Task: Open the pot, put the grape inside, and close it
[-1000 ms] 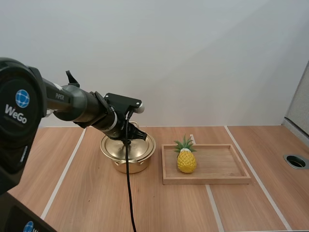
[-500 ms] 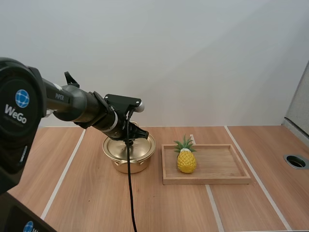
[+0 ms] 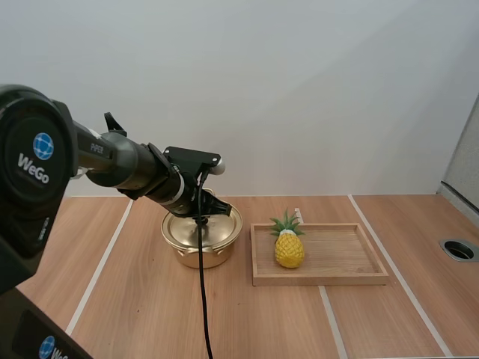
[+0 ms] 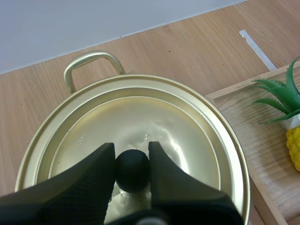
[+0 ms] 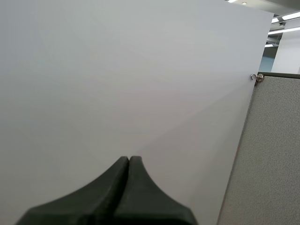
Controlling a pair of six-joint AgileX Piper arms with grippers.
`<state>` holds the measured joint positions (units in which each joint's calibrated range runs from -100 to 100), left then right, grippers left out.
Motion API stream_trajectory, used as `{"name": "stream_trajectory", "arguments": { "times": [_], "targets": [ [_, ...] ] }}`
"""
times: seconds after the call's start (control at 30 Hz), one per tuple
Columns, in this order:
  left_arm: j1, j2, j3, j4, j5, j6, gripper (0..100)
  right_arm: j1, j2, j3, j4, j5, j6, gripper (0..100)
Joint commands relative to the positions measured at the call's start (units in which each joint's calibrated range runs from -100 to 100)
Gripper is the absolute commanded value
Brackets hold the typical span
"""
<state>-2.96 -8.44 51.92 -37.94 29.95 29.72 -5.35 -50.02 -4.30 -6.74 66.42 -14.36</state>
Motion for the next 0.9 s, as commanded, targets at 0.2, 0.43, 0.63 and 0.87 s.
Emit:
{"name": "stream_trajectory", "arguments": {
  "times": [0.2,0.43,0.63,0.87],
  "targets": [
    [-0.22,-0.8,0.8,2.1,-0.7,0.1,8,-0.2,-0.7,-0.4,-0.4,-0.4,0.3,0],
    [-0.22,-6.6,0.7,1.8,-4.5,0.1,80,-0.2,-0.7,-0.4,-0.4,-0.4,0.3,0],
    [-0.22,-7.3,0.7,1.8,4.0,1.7,96,-0.2,-0.7,-0.4,-0.4,-0.4,0.3,0],
    [-0.22,-7.3,0.7,1.8,4.6,1.7,96,-0.2,-0.7,-0.4,-0.4,-0.4,0.3,0]
  ]
}}
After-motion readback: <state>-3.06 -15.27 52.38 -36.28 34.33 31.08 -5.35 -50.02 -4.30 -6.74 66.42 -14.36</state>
